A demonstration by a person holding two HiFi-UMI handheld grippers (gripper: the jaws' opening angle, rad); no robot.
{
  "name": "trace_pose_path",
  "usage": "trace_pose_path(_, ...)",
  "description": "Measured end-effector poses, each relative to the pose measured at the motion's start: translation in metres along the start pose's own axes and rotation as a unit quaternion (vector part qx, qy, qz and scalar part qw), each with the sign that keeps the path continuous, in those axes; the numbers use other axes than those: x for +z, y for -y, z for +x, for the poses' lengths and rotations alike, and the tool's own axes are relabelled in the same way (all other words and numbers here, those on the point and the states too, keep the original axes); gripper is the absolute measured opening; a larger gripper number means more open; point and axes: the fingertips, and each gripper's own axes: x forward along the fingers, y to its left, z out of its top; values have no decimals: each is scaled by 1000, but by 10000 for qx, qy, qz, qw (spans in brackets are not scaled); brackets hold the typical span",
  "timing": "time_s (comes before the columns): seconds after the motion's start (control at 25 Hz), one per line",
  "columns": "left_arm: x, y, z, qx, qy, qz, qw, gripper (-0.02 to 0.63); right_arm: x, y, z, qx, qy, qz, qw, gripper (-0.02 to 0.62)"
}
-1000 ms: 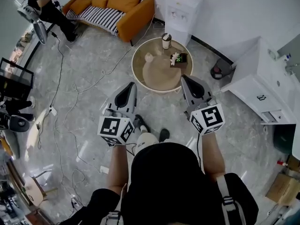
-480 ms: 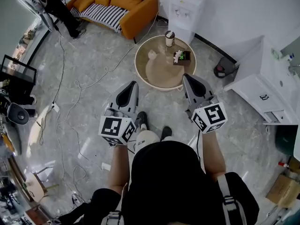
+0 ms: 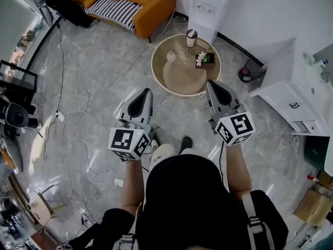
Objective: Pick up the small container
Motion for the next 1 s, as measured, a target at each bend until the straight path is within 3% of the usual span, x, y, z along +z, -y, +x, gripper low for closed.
trace_pose_path(0.28, 9, -64, -3, -172, 40, -120, 9998, 18, 7, -30, 50, -237, -24, -78, 9997, 3)
trace_pose_path(0.52, 29, -126, 3, -552, 85, -112, 9984, 18, 17, -62, 102, -562, 56, -120, 9983, 3)
trace_pose_path(1.0, 17, -215, 15, -1185, -337, -257, 9920, 19, -8, -110, 171, -1064, -190, 61, 9941, 3)
